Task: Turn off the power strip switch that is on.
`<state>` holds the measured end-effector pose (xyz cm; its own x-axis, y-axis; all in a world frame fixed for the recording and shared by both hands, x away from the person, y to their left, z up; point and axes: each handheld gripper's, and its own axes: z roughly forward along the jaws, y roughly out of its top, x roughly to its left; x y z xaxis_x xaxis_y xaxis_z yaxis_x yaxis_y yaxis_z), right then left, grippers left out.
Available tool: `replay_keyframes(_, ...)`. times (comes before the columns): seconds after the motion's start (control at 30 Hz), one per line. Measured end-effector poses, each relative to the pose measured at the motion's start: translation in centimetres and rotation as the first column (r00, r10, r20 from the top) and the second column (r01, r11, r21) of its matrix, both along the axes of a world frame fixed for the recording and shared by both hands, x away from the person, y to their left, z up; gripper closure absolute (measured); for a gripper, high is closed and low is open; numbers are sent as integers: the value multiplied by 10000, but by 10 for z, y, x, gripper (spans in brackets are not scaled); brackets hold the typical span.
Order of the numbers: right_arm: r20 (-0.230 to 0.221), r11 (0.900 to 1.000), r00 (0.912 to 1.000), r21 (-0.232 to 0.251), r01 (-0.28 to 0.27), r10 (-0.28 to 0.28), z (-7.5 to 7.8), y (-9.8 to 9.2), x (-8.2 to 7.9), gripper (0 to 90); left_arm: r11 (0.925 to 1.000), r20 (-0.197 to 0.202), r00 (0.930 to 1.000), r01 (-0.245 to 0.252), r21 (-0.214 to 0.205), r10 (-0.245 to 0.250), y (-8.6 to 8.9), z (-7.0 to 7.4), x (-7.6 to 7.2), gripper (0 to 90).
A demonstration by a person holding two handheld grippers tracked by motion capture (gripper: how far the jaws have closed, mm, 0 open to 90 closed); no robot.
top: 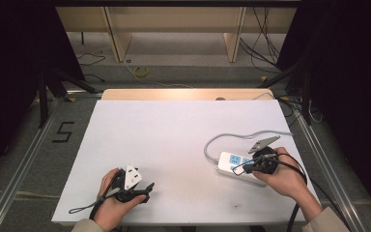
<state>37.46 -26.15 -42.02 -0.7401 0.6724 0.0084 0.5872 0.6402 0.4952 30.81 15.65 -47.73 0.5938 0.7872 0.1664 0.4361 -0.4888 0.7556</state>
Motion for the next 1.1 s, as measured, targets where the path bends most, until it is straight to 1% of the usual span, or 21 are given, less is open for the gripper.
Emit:
replay_keyframes(0.33, -77, 9998, 9999, -188, 93, -95, -1, -3, 1, 900, 10000, -4, 10000, 18, 69, -18, 1, 0, 0, 252)
replay_keyframes(0.5, -113, 9997, 9998, -195, 170, -172, -1, -4, 2, 900, 10000, 21, 10000, -48, -23, 48, 0, 0, 0, 251)
replay_keyframes(0.77, -174, 9994, 9995, -227, 259, -263, 0, -6, 2, 900, 10000, 4, 10000, -50, -39, 50, 0, 0, 0, 251)
replay_keyframes(0.83, -185, 9993, 9994, -238, 299, -304, 0, -7, 2, 900, 10000, -9, 10000, -23, 26, 23, 1, 0, 0, 251)
replay_keyframes(1.1, -247, 9987, 9989, -335, 383, -392, -1, -9, 3, 900, 10000, 6, 10000, -55, -30, 55, 0, 0, 0, 251)
